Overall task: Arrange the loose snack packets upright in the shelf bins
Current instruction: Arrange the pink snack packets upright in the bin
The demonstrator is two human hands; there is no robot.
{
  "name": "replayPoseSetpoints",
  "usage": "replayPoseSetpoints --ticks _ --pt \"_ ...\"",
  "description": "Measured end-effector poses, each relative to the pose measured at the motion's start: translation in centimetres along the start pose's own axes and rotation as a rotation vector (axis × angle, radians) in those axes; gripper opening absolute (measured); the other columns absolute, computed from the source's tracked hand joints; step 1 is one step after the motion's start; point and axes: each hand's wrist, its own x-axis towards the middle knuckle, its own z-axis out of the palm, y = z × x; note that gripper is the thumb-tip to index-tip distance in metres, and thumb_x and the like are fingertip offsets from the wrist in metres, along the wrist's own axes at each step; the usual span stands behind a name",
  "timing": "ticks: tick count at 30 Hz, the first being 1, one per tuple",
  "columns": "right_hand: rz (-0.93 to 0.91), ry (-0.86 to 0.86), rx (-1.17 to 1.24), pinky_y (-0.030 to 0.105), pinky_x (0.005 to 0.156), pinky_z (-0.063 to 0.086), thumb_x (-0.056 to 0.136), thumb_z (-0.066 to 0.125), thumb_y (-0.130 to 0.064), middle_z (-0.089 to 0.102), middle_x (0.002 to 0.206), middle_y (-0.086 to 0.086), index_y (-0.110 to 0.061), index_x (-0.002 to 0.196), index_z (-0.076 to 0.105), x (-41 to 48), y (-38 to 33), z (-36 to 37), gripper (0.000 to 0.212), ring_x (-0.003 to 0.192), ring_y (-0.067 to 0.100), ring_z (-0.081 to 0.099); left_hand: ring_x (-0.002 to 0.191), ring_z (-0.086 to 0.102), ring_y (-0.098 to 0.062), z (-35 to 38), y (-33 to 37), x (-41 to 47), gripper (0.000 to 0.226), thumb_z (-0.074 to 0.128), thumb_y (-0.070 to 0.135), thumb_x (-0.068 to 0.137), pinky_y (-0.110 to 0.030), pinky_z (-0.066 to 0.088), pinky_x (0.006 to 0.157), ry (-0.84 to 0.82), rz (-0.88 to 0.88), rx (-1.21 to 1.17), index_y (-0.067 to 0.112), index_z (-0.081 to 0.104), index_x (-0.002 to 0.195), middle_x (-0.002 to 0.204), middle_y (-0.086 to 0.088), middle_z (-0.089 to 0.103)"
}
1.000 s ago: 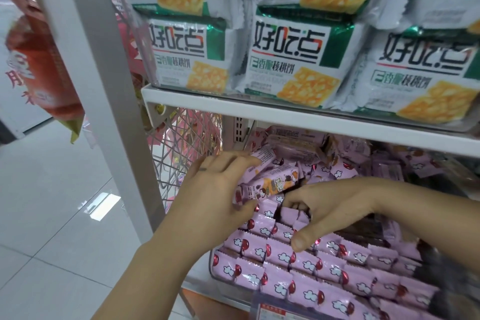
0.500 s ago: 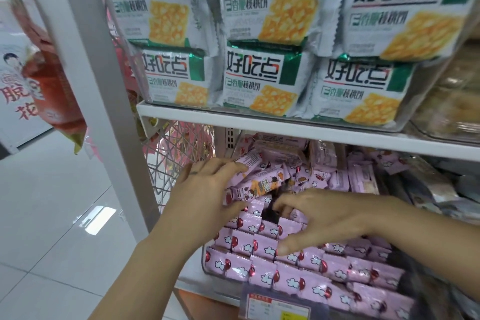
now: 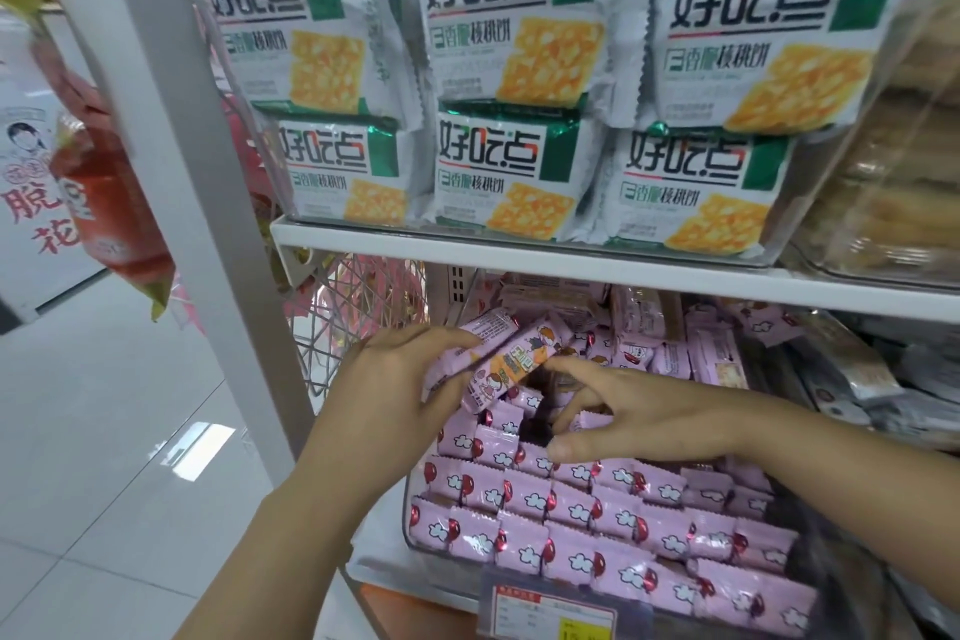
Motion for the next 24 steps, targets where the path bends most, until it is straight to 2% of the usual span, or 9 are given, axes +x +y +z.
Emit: replayPoseSetpoints --ticks 2,4,8,12,15,16,18,20,24 --pt "0.005 0.003 0.015 0.023 0.104 0.031 0.066 0.052 -0.077 0.051 0.13 -0.02 -0.045 0.147 0.003 0.0 0.1 0.0 0.1 0.124 0.002 0.042 0.087 0.06 -0.008 0.0 0.4 0.4 0.025 0.071 0.02 0.085 -0.007 0.039 0.076 0.0 -0.053 -0.063 0.025 0.069 0.11 0.101 0.01 0.068" --pt "0.011 0.012 0.015 0.026 0.106 0.032 0.068 0.047 -0.078 0.05 0.134 -0.016 -0.045 0.146 0.005 0.0 0.0 0.0 0.095 0.124 0.004 0.043 0.081 0.055 0.003 0.1 0.8 0.9 0.024 0.068 0.023 0.087 0.002 0.035 0.072 0.019 -0.095 -0.124 0.023 0.068 0.111 0.102 0.009 0.067" --pt "0.035 0.066 0.033 0.022 0.098 0.035 0.08 0.041 -0.069 0.049 0.14 -0.007 -0.032 0.147 0.019 0.4 0.1 0.3 0.08 0.123 0.008 0.048 0.066 0.055 0.007 0.2 0.7 0.8 0.02 0.065 0.028 0.089 -0.003 0.037 0.063 0.12 -0.164 -0.202 0.023 0.067 0.108 0.096 0.008 0.069" --pt "0.072 0.178 0.081 0.02 0.088 0.041 0.095 0.038 -0.052 0.061 0.119 -0.008 -0.025 0.128 0.047 1.3 0.1 0.4 0.044 0.109 0.01 0.055 0.086 0.052 0.01 0.6 0.3 0.2 0.019 0.064 0.029 0.088 0.001 0.034 0.075 0.153 -0.171 -0.202 0.019 0.068 0.104 0.1 0.01 0.064" --pt "0.113 0.18 0.217 0.01 0.079 0.034 0.1 0.035 -0.041 0.07 0.104 -0.011 -0.016 0.121 0.048 2.0 -0.1 0.4 0.035 0.113 0.008 0.053 0.089 0.05 0.012 0.9 0.3 0.0 0.015 0.066 0.024 0.088 0.004 0.029 0.08 0.155 -0.138 -0.18 0.018 0.069 0.101 0.101 0.006 0.063" --pt "0.129 0.18 0.26 0.013 0.08 0.034 0.101 0.035 -0.039 0.071 0.103 -0.009 -0.017 0.119 0.046 2.1 -0.2 0.4 0.031 0.114 0.008 0.052 0.09 0.05 0.011 0.9 0.3 -0.1 0.014 0.066 0.022 0.088 0.004 0.029 0.08 0.153 -0.128 -0.177 0.018 0.069 0.101 0.102 0.006 0.063" --pt "0.14 0.207 0.349 0.022 0.098 0.033 0.101 0.036 -0.039 0.072 0.102 -0.003 -0.017 0.116 0.043 2.6 -0.3 0.5 0.028 0.114 0.009 0.052 0.088 0.052 0.005 1.0 0.2 -0.2 0.015 0.068 0.019 0.087 0.004 0.031 0.078 0.144 -0.119 -0.181 0.017 0.069 0.101 0.104 0.004 0.062" --pt "0.148 0.245 0.429 0.034 0.112 0.027 0.099 0.038 -0.043 0.073 0.098 -0.004 -0.009 0.129 0.042 3.2 -0.1 0.6 0.045 0.117 0.013 0.053 0.089 0.055 0.002 1.0 0.1 -0.3 0.016 0.069 0.018 0.086 0.005 0.032 0.075 0.13 -0.125 -0.188 0.018 0.069 0.102 0.105 0.005 0.062" --pt "0.181 0.247 0.555 0.043 0.117 0.016 0.098 0.039 -0.047 0.072 0.1 -0.004 -0.009 0.141 0.036 4.1 -0.4 0.8 0.058 0.117 0.019 0.054 0.096 0.055 -0.006 1.1 -0.1 -0.4 0.017 0.07 0.02 0.085 0.003 0.03 0.08 0.129 -0.133 -0.188 0.019 0.069 0.101 0.106 0.008 0.061"
